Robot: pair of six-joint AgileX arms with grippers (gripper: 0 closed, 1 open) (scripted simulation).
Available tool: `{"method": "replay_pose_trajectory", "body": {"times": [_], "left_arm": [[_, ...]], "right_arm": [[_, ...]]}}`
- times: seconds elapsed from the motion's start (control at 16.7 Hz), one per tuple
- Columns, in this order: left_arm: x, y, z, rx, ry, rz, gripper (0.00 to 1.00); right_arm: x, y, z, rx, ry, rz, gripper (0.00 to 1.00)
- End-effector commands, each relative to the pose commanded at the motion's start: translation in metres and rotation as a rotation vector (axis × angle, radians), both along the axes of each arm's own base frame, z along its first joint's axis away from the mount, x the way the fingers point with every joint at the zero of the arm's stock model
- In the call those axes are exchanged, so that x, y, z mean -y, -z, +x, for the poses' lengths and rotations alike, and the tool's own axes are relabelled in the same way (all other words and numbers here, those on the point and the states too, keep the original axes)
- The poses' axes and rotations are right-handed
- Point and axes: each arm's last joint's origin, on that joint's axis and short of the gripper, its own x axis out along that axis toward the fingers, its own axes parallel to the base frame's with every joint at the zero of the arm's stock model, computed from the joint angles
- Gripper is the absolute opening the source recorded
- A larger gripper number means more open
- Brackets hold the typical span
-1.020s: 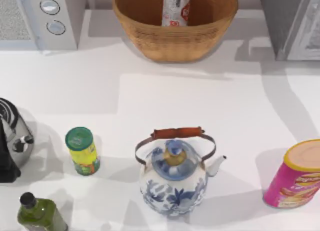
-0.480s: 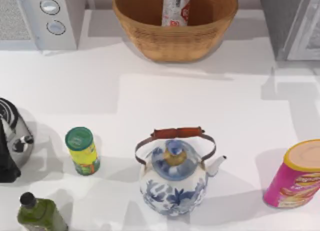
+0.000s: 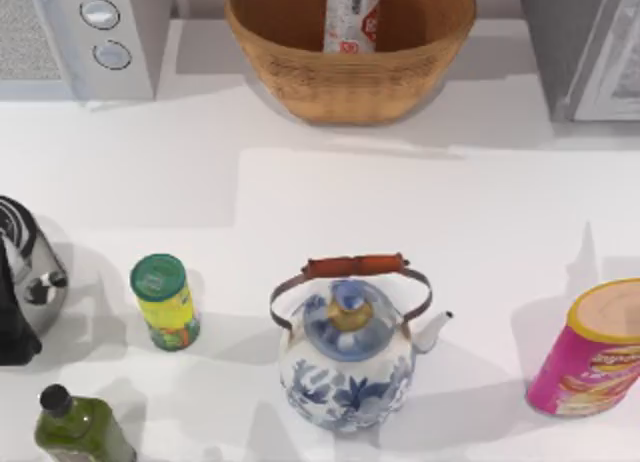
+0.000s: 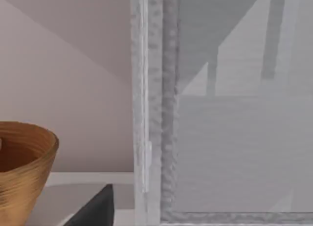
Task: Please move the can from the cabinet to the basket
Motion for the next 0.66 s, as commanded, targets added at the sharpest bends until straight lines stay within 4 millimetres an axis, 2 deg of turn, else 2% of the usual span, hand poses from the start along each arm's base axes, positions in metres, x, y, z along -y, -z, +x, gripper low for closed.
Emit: {"method": "replay_pose_trajectory", "body": {"times": [0.24, 0.36, 0.48, 0.66], "left_arm": [[0.000, 0.000, 0.000, 0.000, 0.000, 0.000, 1.00], [0.000, 0.000, 0.000, 0.000, 0.000, 0.000, 1.00], [0.000, 0.000, 0.000, 0.000, 0.000, 0.000, 1.00], [0.000, 0.000, 0.000, 0.000, 0.000, 0.000, 1.00]], "right_arm": [[0.005, 0.070, -0.007, -0.011, -0.007, 0.002, 1.00], [0.006, 0.095, -0.008, -0.011, -0.010, 0.003, 1.00], [0.007, 0.110, -0.008, -0.009, -0.012, 0.004, 1.00], [0.007, 0.115, -0.007, -0.008, -0.013, 0.004, 1.00]]}}
